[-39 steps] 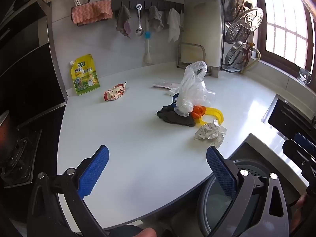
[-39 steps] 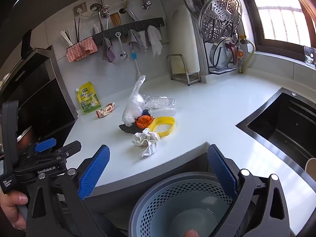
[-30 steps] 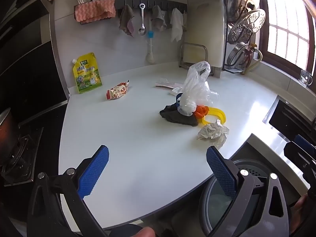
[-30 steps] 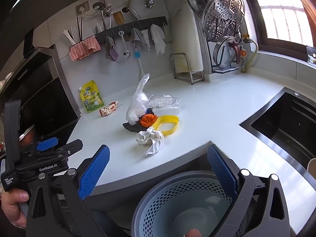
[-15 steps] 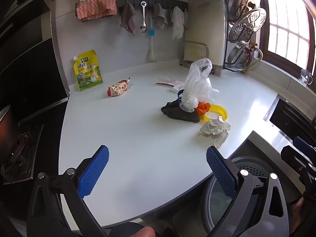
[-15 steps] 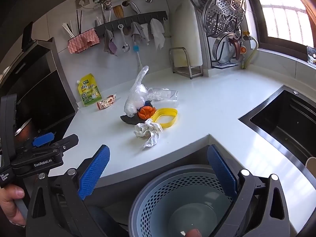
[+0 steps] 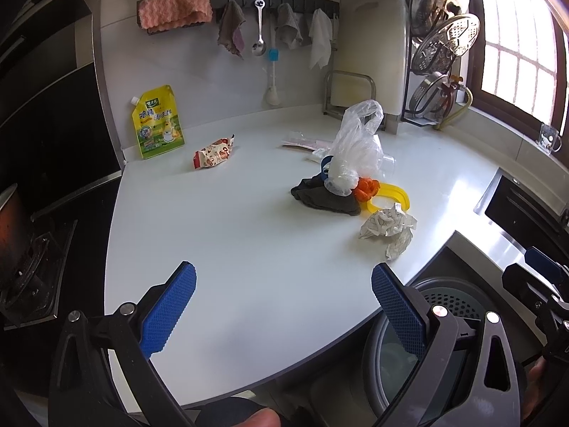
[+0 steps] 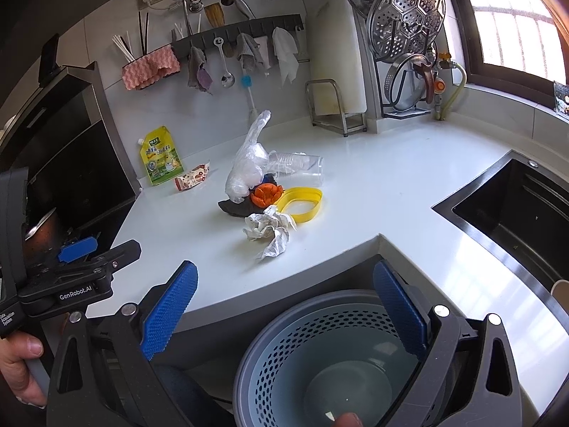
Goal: Collect trash
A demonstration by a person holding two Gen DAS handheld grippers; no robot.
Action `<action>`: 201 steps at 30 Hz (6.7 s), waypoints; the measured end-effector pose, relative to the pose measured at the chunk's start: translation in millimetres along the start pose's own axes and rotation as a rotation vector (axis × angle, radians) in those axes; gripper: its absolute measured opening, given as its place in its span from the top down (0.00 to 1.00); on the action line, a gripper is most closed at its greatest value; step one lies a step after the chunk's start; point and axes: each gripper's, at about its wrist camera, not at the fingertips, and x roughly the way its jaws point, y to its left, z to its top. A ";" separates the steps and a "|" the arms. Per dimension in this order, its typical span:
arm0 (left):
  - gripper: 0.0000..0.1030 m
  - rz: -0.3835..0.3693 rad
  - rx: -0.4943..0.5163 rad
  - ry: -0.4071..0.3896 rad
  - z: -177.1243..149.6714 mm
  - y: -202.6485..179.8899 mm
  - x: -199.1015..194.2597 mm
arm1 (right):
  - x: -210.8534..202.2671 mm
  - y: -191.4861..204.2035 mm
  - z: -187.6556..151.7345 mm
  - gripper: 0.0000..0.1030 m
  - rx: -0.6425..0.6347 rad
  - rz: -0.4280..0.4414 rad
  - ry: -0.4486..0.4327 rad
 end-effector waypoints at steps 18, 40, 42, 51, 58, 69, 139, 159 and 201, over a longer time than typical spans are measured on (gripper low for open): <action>0.06 -0.009 0.000 0.013 -7.4 0.2 2.0 | 6.2 -1.0 -3.8 0.08 0.008 -0.003 0.033; 0.06 -0.035 -0.039 0.039 -8.3 11.7 13.1 | 38.6 6.5 5.4 0.08 -0.007 0.038 0.108; 0.06 -0.035 -0.041 0.044 -8.6 13.6 15.5 | 47.7 7.9 7.9 0.08 -0.012 0.049 0.119; 0.06 -0.013 -0.064 0.067 -8.2 28.8 30.7 | 99.1 11.0 25.0 0.08 0.007 0.054 0.166; 0.06 -0.016 -0.070 0.087 -9.8 33.9 46.5 | 132.6 11.0 32.3 0.09 0.018 0.043 0.193; 0.06 -0.017 -0.073 0.106 -2.5 39.1 70.1 | 177.2 10.5 33.3 0.42 0.009 0.035 0.251; 0.89 -0.261 0.073 -0.086 40.1 -51.0 15.0 | 27.7 -45.5 -14.8 0.83 0.033 0.136 0.095; 0.88 -0.397 0.126 0.022 -27.3 -88.5 1.4 | -2.4 -69.6 -94.7 0.81 0.039 0.023 0.228; 0.43 -0.484 0.190 0.137 -52.5 -151.6 19.9 | 3.7 -90.2 -122.4 0.52 0.062 0.004 0.269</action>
